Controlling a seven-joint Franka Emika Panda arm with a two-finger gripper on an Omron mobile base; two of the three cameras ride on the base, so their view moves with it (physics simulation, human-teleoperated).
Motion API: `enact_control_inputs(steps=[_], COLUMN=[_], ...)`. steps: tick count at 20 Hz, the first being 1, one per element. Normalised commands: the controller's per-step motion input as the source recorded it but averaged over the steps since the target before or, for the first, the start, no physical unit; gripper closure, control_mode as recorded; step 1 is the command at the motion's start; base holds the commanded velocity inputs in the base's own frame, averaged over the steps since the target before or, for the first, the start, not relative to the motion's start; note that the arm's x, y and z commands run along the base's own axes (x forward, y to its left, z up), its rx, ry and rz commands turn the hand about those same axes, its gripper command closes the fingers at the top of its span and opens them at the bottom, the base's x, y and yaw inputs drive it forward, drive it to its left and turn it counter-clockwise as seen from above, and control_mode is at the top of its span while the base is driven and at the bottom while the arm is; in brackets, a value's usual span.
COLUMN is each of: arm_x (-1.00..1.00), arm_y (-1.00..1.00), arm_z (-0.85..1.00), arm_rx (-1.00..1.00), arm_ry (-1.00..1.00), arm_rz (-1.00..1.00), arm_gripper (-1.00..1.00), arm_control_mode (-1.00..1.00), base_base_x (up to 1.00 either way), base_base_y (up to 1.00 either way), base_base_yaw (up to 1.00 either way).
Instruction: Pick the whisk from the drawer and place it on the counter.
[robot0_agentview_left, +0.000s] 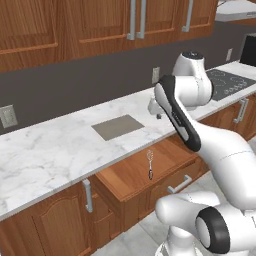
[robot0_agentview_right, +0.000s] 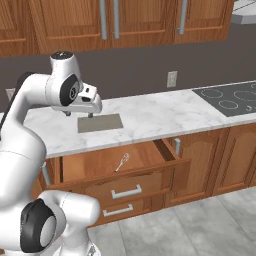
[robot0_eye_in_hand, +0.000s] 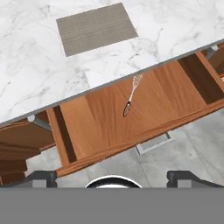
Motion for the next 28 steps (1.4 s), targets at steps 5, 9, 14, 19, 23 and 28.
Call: enact_control_inputs(steps=[5,9,14,19,23,28], arm_x=[0.00,0.00,0.00,0.00,0.00,0.00], arm_y=[0.36,-0.06,-0.42,-0.41,-0.25,-0.41], arm_z=[-0.01,-0.23,-0.47,-0.72,-0.97,-1.00], arm_rx=[0.01,0.08,0.15,0.11,0.00,0.00], arm_ry=[-0.09,0.00,0.03,0.09,0.14,0.15], arm_rz=[-0.33,-0.22,-0.15,-0.15,-0.13,-0.11], arm_gripper=[-1.00,-1.00,-1.00,-1.00,-1.00,-1.00], arm_control_mode=[-1.00,-1.00,-1.00,-1.00,-1.00,-1.00], base_base_x=[0.00,0.00,0.00,0.00,0.00,0.00], base_base_y=[0.00,0.00,0.00,0.00,0.00,0.00], base_base_yaw=[0.00,0.00,0.00,0.00,0.00,0.00])
